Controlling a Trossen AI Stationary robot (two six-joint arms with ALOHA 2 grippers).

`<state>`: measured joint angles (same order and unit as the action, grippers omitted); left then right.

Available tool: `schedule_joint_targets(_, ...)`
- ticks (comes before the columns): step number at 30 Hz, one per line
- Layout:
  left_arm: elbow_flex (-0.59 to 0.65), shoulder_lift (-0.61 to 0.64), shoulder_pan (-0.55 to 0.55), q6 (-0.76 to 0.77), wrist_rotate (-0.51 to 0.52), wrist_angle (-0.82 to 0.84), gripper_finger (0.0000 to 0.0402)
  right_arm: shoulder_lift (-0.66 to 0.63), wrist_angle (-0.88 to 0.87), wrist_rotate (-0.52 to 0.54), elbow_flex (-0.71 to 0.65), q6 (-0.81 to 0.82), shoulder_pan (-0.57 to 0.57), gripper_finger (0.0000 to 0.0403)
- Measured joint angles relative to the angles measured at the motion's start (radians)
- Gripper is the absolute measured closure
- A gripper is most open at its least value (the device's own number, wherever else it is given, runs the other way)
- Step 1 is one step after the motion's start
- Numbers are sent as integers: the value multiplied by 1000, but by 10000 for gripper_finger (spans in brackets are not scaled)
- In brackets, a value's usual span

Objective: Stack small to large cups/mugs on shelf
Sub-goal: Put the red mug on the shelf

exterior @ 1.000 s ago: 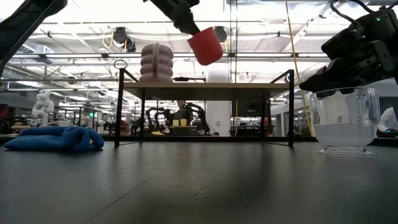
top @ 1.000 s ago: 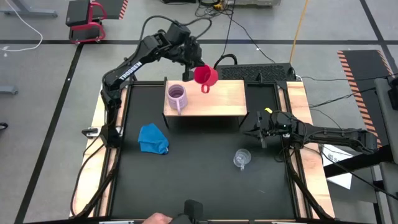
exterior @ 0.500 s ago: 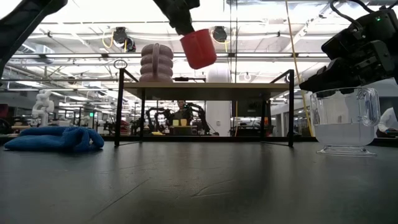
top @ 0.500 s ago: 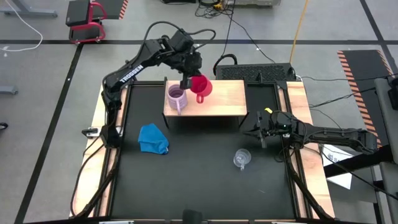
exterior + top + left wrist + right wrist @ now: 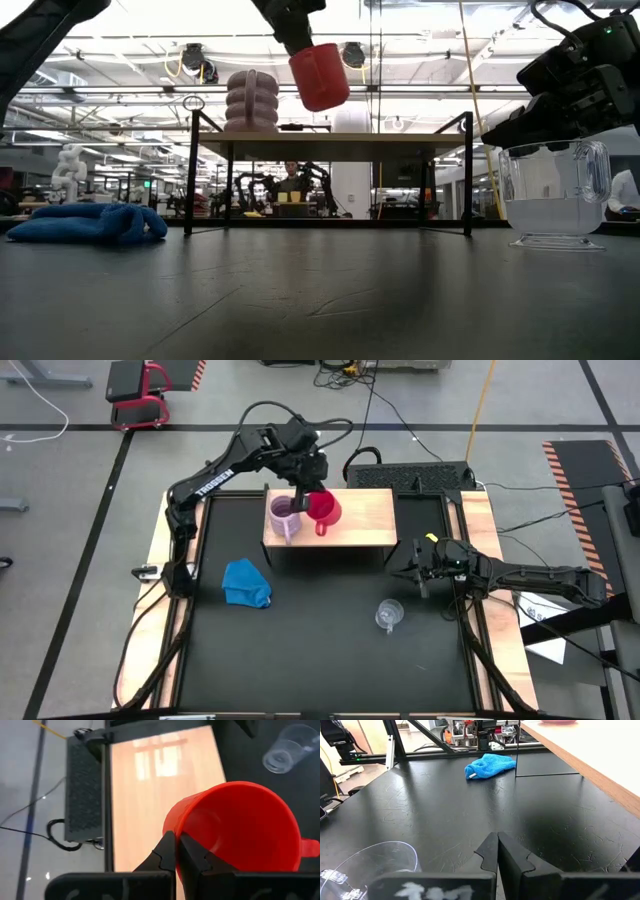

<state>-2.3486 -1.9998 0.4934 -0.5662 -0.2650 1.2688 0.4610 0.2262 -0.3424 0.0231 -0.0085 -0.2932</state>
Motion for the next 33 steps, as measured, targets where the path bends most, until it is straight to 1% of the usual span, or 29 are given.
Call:
schedule_joint_targets(3, 0, -14, -7, -11, 6, 46, 399, 0, 0, 0, 0, 0, 0, 403)
schedule_joint_targets(12, 1, -63, -25, -19, 33, 68, 399, 0, 0, 0, 0, 1, 0, 403)
schedule_joint_targets(23, 0, -94, -27, 2, 93, 68, 399, 0, 0, 0, 0, 0, 0, 403)
schedule_joint_targets(33, -1, -105, -15, 9, 101, 62, 399, 0, 0, 0, 0, 1, 0, 403)
